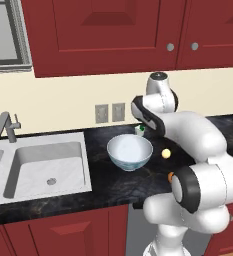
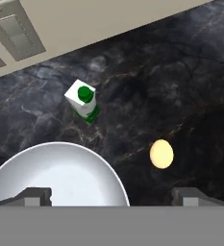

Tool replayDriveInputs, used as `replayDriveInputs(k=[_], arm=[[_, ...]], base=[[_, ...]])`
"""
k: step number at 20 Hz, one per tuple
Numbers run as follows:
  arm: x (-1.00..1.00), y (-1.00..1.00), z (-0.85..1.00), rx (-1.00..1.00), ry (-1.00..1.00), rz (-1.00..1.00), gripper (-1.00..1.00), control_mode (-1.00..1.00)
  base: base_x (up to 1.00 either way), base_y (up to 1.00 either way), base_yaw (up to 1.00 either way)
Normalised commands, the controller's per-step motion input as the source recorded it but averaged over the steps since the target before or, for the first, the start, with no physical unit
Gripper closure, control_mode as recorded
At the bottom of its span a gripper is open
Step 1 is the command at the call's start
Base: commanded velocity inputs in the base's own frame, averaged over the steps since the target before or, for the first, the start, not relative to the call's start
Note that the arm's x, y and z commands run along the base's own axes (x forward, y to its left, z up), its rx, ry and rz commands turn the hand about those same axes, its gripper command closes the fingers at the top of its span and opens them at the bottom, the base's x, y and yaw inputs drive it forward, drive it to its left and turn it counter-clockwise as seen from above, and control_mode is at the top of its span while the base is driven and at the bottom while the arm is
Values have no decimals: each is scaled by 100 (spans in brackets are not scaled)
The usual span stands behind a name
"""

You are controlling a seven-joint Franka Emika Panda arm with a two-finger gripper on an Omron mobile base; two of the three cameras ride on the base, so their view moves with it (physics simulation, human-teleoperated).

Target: Gather the eggs and milk located in the vicinity of the sink area and place them right next to the bowl.

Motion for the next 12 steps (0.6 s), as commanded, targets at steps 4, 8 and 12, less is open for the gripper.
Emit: replayDriveInputs(k=[4, 8, 12], arm=[[32, -5, -38, 3, 5, 0, -100, -100], [24, 0, -27, 0, 0, 0, -100, -100], [37, 0, -4, 0, 0, 0, -100, -100]], base=[[0, 0, 0], [0, 0, 0], [0, 0, 0]])
